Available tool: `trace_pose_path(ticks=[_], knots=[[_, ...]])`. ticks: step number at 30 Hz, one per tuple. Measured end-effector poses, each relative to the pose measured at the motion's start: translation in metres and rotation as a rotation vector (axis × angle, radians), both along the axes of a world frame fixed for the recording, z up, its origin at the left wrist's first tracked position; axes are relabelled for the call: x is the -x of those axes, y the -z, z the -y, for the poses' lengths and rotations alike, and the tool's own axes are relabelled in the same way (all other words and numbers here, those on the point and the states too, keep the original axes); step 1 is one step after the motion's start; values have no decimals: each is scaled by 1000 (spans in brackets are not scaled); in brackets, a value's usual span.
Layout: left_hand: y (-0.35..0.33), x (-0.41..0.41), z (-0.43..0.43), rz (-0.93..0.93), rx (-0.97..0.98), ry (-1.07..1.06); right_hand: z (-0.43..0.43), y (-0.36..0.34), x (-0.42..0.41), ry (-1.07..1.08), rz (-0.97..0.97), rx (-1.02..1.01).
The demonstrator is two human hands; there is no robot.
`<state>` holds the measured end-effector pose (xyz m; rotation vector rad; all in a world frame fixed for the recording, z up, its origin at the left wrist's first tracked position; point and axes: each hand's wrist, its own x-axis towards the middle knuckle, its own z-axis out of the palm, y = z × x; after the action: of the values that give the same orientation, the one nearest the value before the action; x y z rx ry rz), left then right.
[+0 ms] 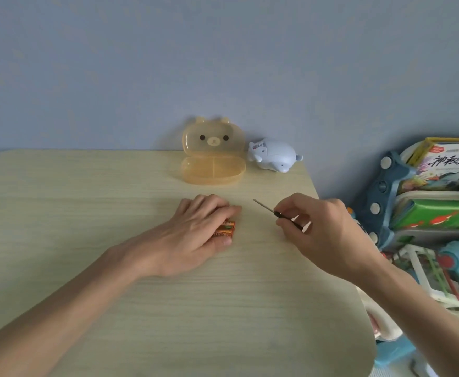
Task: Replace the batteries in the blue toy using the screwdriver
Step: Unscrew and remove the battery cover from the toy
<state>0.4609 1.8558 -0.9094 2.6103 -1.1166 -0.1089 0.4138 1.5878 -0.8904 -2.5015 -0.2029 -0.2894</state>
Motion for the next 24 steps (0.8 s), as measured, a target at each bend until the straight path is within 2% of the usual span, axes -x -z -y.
trace_pose_path(ticks=[6,13,18,21,24], knots=[[3,-11,-4,55,162,-6,12,0,5,25,5,-9],[2,-9,-3,86,169,-18,15,0,7,21,5,-38],[-13,-14,-3,21,207,-55,19,-2,8,22,-1,-48],[-37,-41,16,48,267,-90,24,-5,6,62,-1,-70],[-59,-80,54,20,188,-166,29,-8,6,95,-1,-89]])
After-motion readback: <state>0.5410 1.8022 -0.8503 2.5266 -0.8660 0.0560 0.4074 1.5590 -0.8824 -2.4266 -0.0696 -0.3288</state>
